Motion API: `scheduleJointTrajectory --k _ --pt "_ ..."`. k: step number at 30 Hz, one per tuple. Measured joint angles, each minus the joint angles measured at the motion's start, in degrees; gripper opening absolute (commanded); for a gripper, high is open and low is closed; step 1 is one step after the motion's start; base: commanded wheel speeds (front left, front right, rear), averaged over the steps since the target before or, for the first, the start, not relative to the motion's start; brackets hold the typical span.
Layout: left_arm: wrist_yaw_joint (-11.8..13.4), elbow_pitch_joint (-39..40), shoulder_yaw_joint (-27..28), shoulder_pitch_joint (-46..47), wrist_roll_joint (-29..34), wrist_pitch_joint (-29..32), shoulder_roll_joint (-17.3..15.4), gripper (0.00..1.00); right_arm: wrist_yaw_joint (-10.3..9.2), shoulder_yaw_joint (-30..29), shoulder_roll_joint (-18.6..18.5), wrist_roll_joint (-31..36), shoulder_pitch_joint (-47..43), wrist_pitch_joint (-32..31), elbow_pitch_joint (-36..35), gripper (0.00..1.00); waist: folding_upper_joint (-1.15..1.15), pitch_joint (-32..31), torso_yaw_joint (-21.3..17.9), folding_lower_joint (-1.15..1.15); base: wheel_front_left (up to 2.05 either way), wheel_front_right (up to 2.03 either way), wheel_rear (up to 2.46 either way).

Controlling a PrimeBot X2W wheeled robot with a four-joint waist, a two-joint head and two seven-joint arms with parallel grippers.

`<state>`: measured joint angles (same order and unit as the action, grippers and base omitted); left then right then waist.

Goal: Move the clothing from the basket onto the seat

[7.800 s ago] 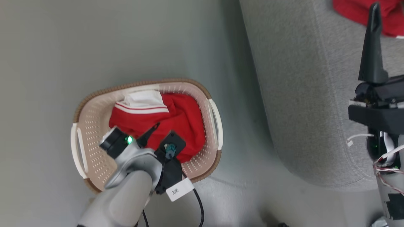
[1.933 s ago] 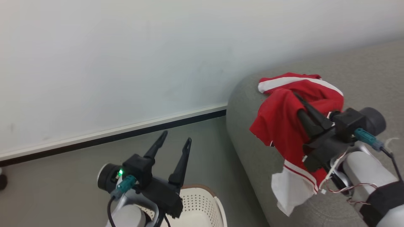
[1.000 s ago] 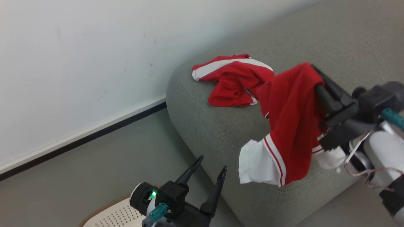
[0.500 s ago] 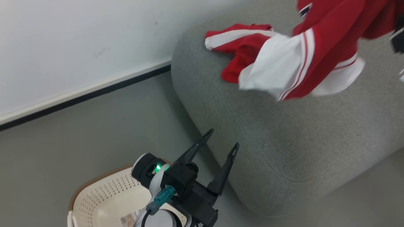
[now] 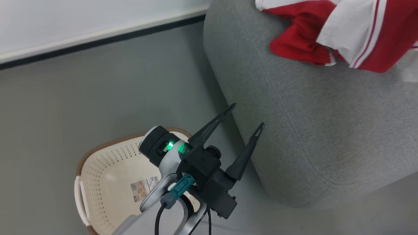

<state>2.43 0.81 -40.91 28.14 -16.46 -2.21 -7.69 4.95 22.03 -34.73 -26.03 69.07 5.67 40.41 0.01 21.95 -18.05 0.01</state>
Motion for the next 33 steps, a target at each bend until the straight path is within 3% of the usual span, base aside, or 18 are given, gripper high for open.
scheduleJointTrajectory --k 4,10,15,17,19,20,22,23,33 --pt "-0.49 1.57 -0.18 2.19 0.63 1.27 -0.23 1.0 -0.99 -0.31 2.44 -0.78 -0.34 0.54 2.86 0.0 0.0 3.34 1.2 0.0 0.0 0.0 0.0" --pt "-0.49 3.55 0.57 5.13 2.86 3.39 -2.0 1.0 -0.99 0.55 7.56 -2.18 -0.5 1.57 5.88 0.0 0.0 8.44 2.04 0.0 0.0 0.0 0.0" --pt "-1.01 3.54 1.03 8.11 3.55 4.48 -2.53 1.0 -0.99 0.59 8.66 -2.27 -0.69 3.56 9.29 0.0 0.01 12.45 1.9 0.01 0.0 0.0 0.0" --pt "-1.02 3.45 1.35 8.26 3.72 4.65 -3.24 1.0 -0.99 0.69 9.16 -2.27 -0.69 4.44 10.43 0.07 0.0 13.78 1.7 0.0 0.0 0.0 0.0" --pt "-0.99 3.3 1.93 8.24 3.96 4.65 -4.28 1.0 -0.91 1.13 10.34 -2.25 -0.6 5.16 11.41 0.25 0.0 14.81 1.35 0.0 0.0 0.0 0.0" --pt "-0.99 3.11 2.15 8.25 3.96 4.65 -4.68 1.0 -0.89 1.34 11.0 -2.25 -0.59 5.49 11.93 0.39 0.0 15.15 1.04 0.01 0.0 0.0 0.0" --pt "-0.99 2.67 2.37 8.22 3.96 4.65 -5.0 1.0 -0.56 1.66 11.83 -2.22 -0.54 6.05 12.81 0.93 0.01 15.55 0.3 0.01 0.0 0.0 0.0" --pt "-0.99 2.41 2.38 8.22 3.96 4.65 -4.99 1.0 -0.4 1.74 11.96 -2.21 -0.5 6.35 13.35 1.0 0.0 15.63 -0.1 0.0 0.0 0.0 0.0" --pt "-1.0 -0.29 3.15 7.29 3.25 3.77 -5.7 1.0 0.69 3.58 13.51 -1.23 -1.26 8.29 15.46 1.0 -0.01 13.32 -3.12 -0.02 0.0 0.0 0.0"
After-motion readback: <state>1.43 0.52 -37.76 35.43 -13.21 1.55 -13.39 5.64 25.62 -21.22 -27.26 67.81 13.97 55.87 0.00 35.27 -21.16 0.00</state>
